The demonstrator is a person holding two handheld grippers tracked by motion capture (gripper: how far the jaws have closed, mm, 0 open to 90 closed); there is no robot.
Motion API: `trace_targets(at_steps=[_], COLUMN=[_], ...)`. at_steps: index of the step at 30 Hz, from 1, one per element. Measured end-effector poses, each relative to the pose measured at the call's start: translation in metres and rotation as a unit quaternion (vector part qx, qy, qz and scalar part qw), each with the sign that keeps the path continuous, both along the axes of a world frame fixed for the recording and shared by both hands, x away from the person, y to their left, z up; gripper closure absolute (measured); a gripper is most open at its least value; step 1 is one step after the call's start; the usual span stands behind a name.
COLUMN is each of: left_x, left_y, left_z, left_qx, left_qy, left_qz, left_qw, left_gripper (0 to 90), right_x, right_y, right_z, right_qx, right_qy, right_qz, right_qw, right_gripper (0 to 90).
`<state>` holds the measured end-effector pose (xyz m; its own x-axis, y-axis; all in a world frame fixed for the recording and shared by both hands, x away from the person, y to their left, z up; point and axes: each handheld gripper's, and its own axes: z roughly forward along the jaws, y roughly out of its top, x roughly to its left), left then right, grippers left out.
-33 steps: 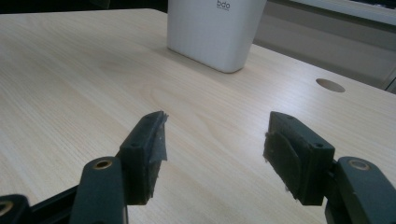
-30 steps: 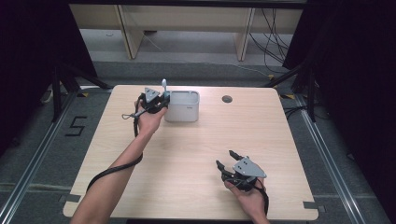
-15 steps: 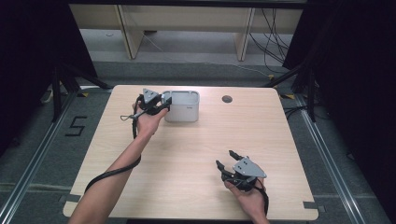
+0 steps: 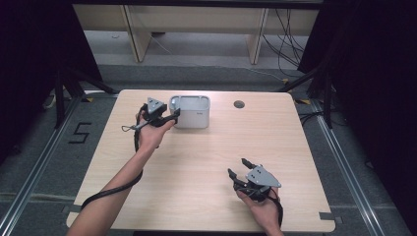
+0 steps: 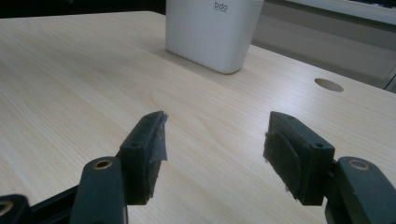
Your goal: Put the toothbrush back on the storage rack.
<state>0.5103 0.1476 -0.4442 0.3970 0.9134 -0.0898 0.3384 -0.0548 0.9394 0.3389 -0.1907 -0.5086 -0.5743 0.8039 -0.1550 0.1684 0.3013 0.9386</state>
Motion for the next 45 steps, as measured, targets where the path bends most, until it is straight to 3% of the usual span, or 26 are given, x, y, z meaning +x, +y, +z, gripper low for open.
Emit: trace_targets(at_steps=[10,12,13,15,17,23,28,34,35,37,45], left_x=[-0.022,-0.027,-0.03,-0.035,-0.04,-0.058,-0.075,-0.096,-0.101,-0.106,-0.124], left_y=[0.011,0.013,0.015,0.017,0.019,0.024,0.029,0.035,0.036,0.037,0.041], left_z=[0.002,0.002,0.002,0.001,0.001,-0.002,-0.012,-0.025,-0.028,-0.033,-0.055], left_qx=[0.007,0.003,0.002,-0.001,-0.001,-0.001,-0.007,-0.002,-0.005,-0.005,-0.013], left_qy=[0.007,0.005,0.004,0.001,0.001,0.0,0.002,-0.008,-0.009,-0.009,-0.002], left_qz=[-0.013,-0.016,-0.019,-0.02,-0.022,-0.032,-0.038,-0.034,-0.035,-0.034,-0.036], left_qw=[0.9999,0.9999,0.9998,0.9998,0.9998,0.9995,0.9993,0.9994,0.9994,0.9994,0.9993], left_gripper=[38.8,38.1,38.0,37.8,37.7,37.4,37.2,38.2,38.2,38.3,38.3], right_x=[0.0,-0.002,-0.001,-0.001,0.0,0.0,0.001,0.0,-0.002,-0.001,-0.001], right_y=[-0.001,0.001,0.0,0.0,0.0,-0.001,-0.003,-0.002,0.0,-0.001,-0.001], right_z=[-0.001,-0.001,-0.001,-0.001,-0.001,-0.001,0.0,0.0,-0.001,-0.001,-0.001], right_qx=[-0.001,0.011,0.008,0.008,0.005,0.002,-0.005,-0.003,0.01,0.003,0.002], right_qy=[0.0,0.019,0.008,0.017,0.005,0.004,-0.006,0.001,0.015,0.005,0.002], right_qz=[-0.002,-0.004,-0.005,0.002,-0.003,-0.001,0.0,-0.001,0.0,0.0,-0.002], right_qw=[1.0,0.9998,0.9999,0.9998,1.0,1.0,1.0,1.0,0.9998,1.0,1.0], right_gripper=[38.6,38.6,38.6,38.6,38.6,38.5,38.5,38.5,38.5,38.4,38.3])
